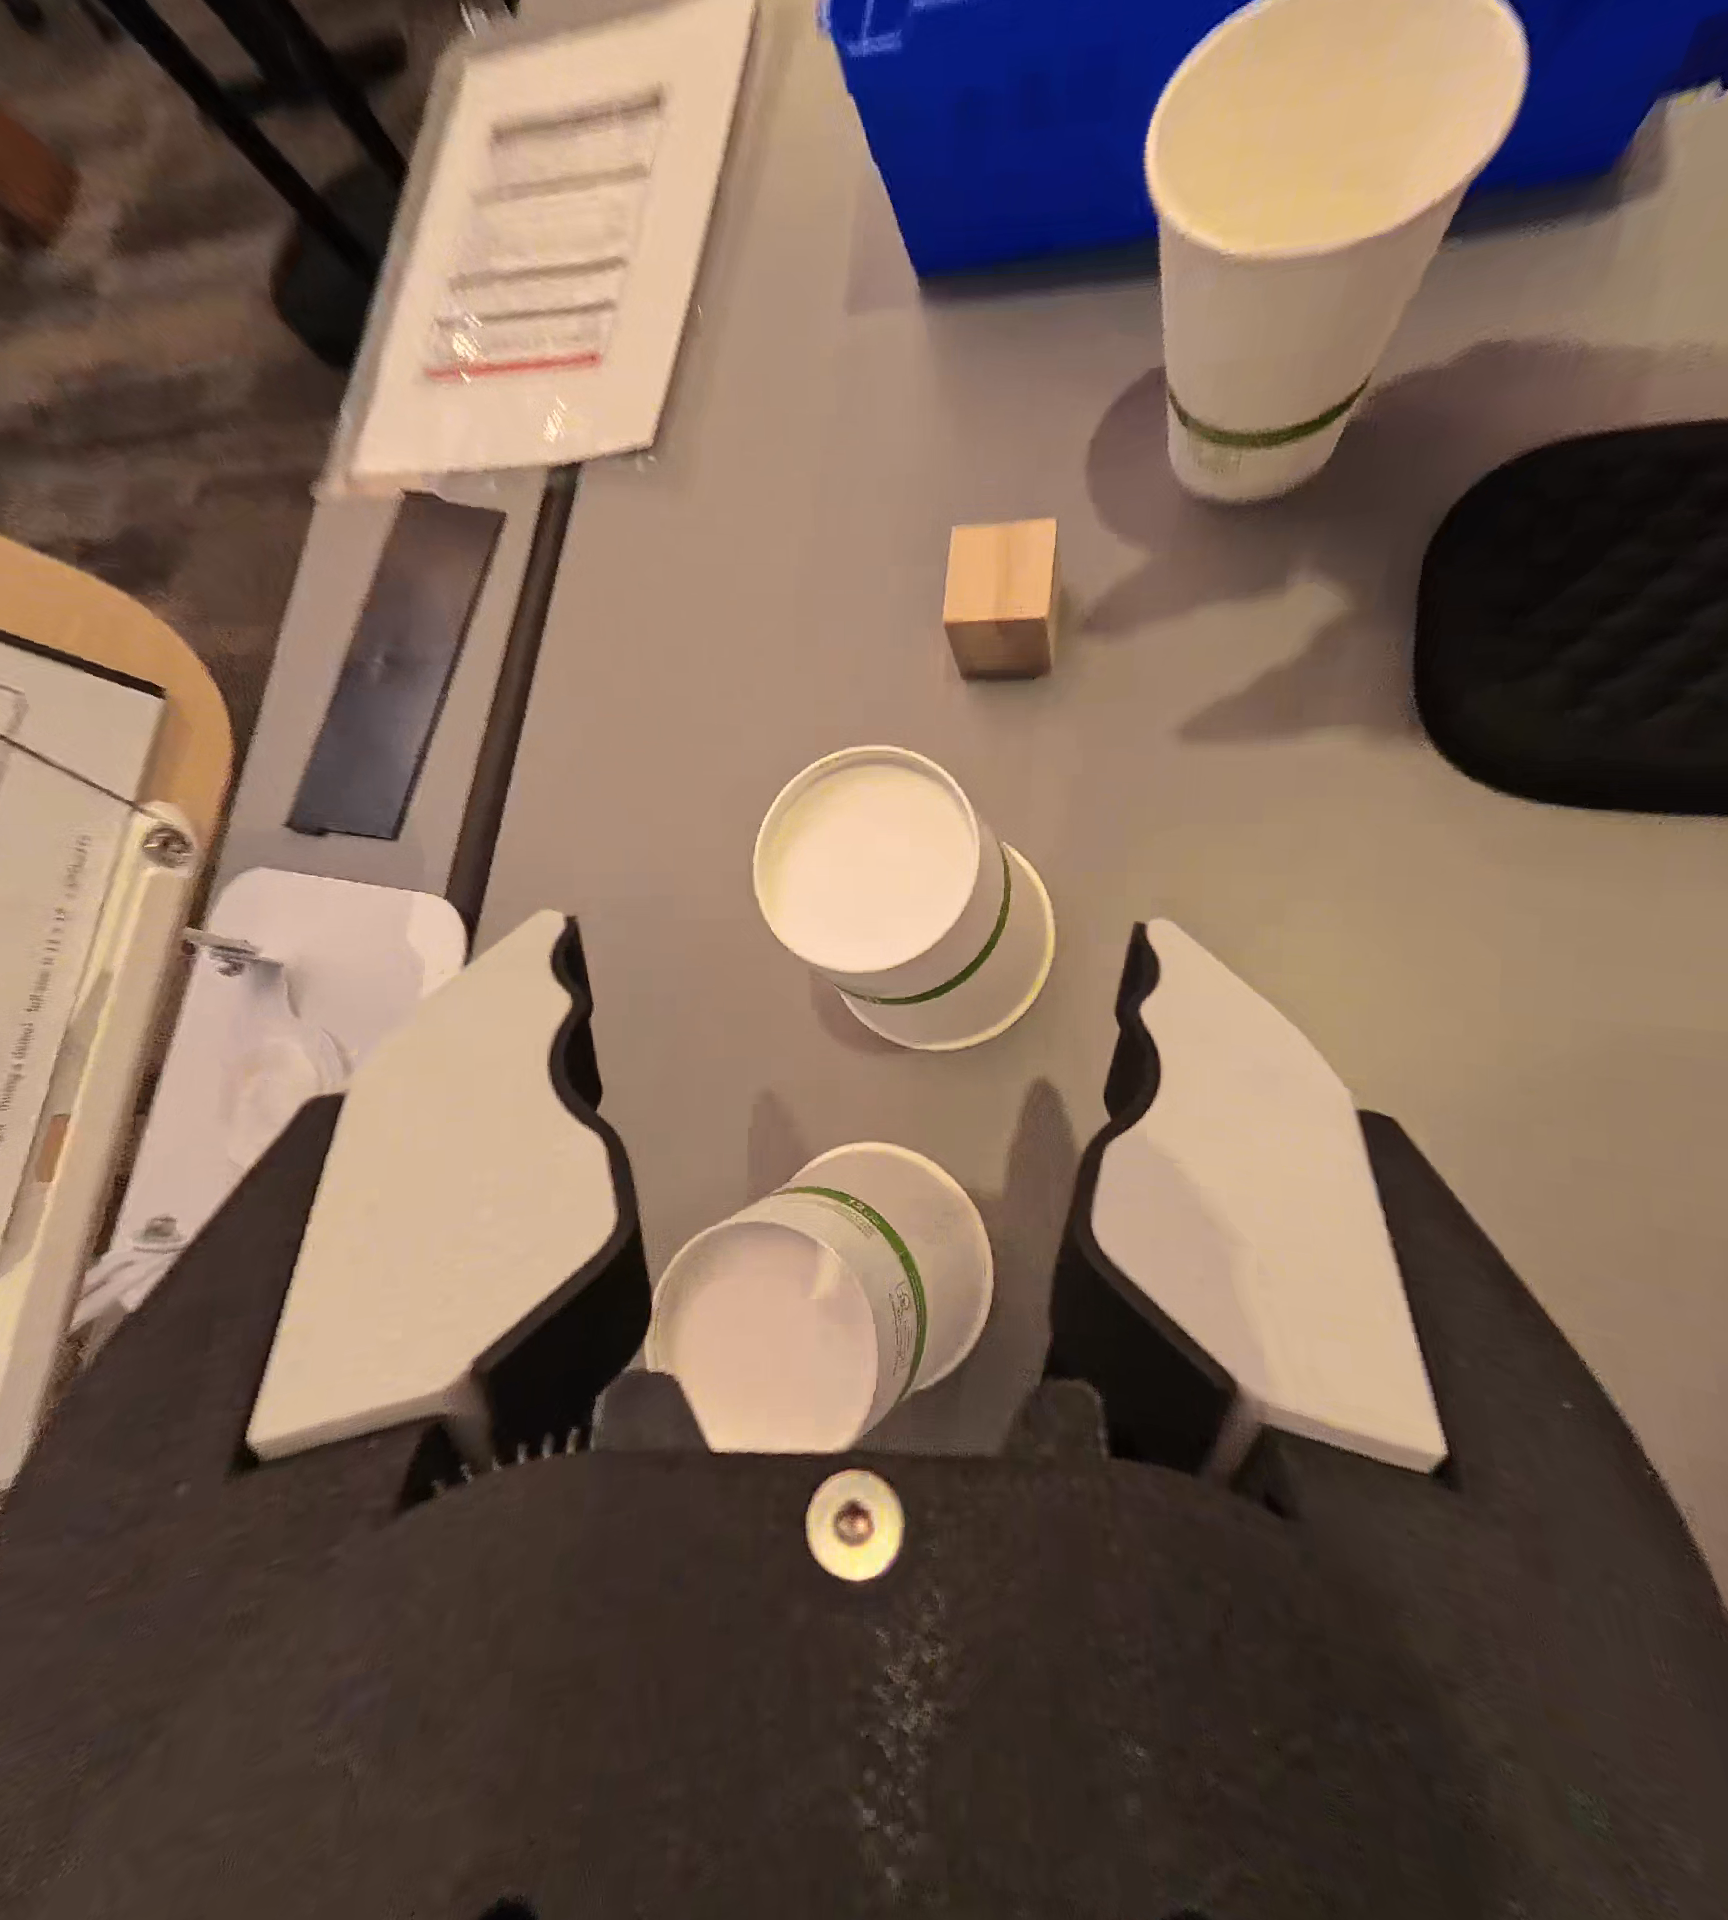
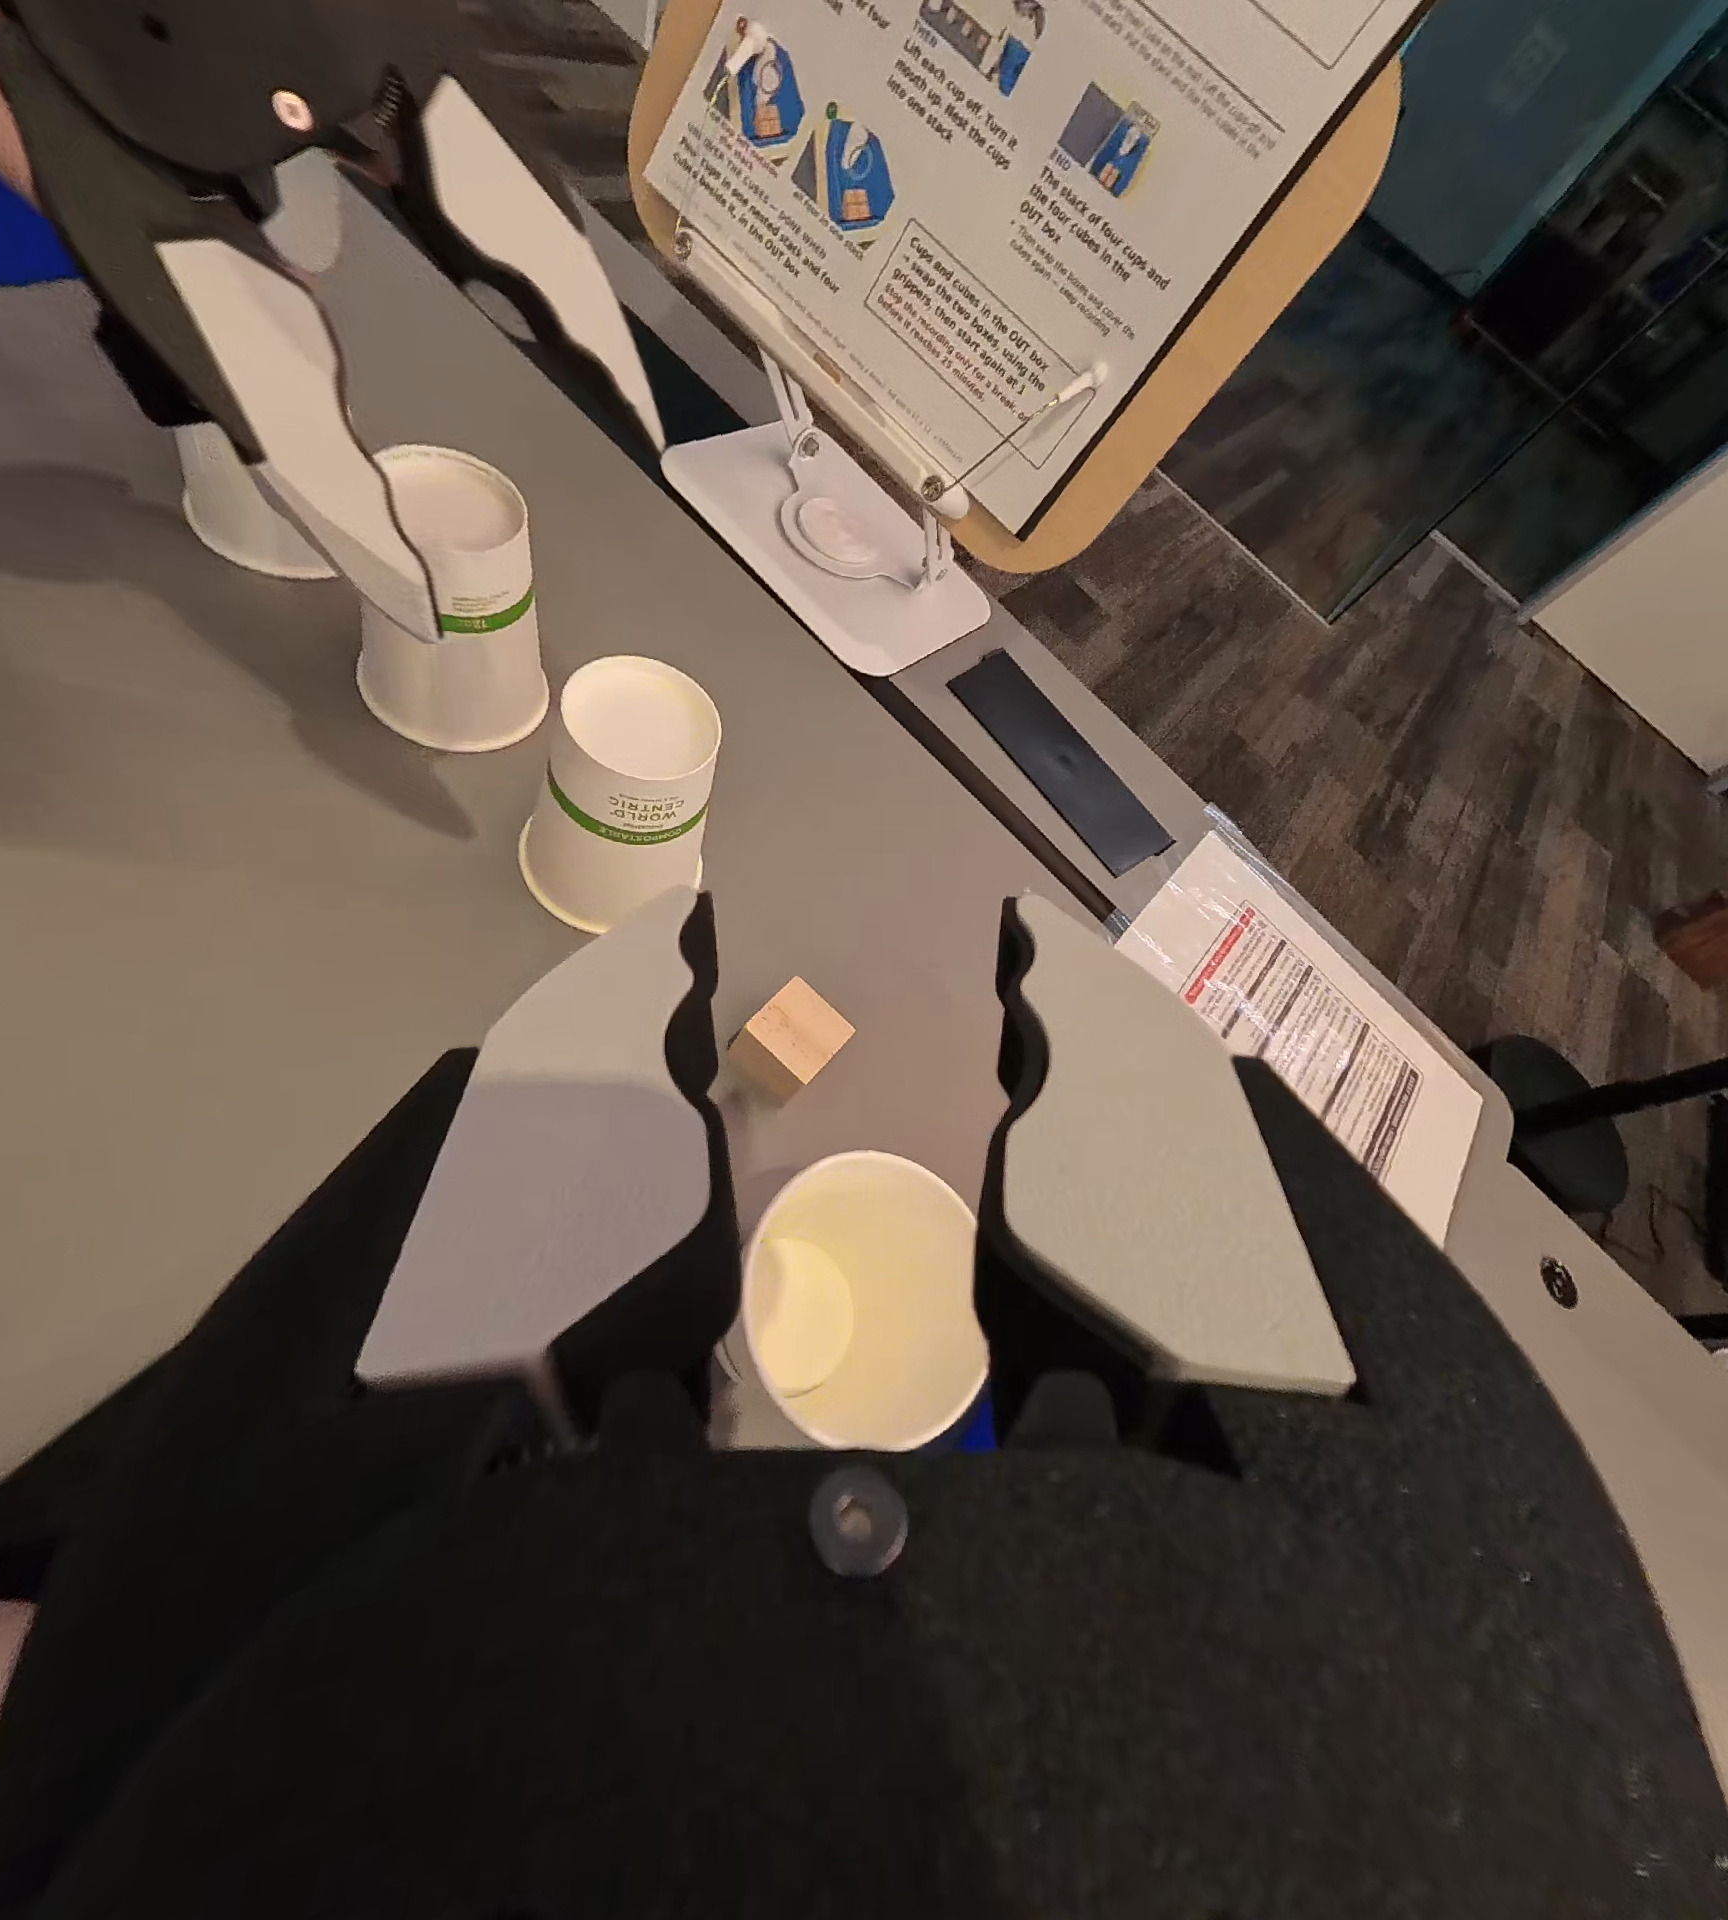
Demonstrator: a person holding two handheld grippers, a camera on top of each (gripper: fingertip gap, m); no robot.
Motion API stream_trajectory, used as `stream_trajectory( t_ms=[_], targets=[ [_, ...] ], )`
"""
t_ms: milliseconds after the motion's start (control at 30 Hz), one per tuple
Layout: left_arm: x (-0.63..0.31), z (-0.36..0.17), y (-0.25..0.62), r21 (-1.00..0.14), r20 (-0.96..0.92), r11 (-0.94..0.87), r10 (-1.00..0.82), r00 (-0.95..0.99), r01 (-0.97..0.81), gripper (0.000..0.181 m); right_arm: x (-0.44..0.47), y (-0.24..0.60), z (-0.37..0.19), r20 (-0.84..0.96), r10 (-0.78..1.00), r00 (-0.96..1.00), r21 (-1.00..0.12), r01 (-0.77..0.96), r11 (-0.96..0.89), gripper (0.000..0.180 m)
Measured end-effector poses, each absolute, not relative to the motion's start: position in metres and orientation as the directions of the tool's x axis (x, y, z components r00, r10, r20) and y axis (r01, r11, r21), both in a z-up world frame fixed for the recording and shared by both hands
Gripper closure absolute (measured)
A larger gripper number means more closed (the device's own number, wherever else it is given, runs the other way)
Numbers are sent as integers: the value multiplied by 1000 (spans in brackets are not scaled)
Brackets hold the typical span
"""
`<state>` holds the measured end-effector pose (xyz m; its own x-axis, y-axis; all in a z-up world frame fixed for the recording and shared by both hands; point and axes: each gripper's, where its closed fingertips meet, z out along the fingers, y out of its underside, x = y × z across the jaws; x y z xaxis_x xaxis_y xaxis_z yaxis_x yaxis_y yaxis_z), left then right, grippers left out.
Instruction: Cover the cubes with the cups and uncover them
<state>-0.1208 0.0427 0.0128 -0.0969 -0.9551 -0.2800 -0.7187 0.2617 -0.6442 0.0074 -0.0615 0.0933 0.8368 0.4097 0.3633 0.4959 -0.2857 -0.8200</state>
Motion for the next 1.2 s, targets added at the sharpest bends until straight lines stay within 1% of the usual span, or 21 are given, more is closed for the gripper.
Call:
stream_trajectory(
  t_ms=[133,300,467,533,633,733,867,1067,1200],
  targets=[
    [-101,-12,45,-557,-219,246,-965,-145,-794,85,10,-59,94,348,426,835,-835,483,-263,129],
    [-89,-45,53,-382,-249,298,-945,-213,-875,86,13,-68,92,338,444,830,-853,469,-228,130],
    [-87,-67,50,-283,-216,309,-943,-253,-908,91,25,-79,92,319,437,841,-872,441,-213,130],
    [-86,-70,52,-258,-223,313,-940,-258,-914,96,29,-82,93,315,433,845,-878,433,-206,130],
    [-85,-73,57,-228,-239,311,-937,-257,-923,95,33,-85,90,298,445,845,-886,418,-201,130],
    [-85,-78,58,-210,-212,300,-943,-256,-930,96,38,-89,82,284,453,845,-882,415,-222,130],
    [-87,-83,59,-186,-185,295,-947,-262,-937,103,45,-93,79,270,446,853,-887,401,-230,132],
    [-90,-85,59,-147,-181,310,-942,-282,-939,102,48,-96,74,263,456,850,-886,400,-236,133],
    [-90,-85,60,-143,-183,316,-940,-288,-938,102,52,-97,73,249,448,858,-891,384,-241,134]
  ],
)
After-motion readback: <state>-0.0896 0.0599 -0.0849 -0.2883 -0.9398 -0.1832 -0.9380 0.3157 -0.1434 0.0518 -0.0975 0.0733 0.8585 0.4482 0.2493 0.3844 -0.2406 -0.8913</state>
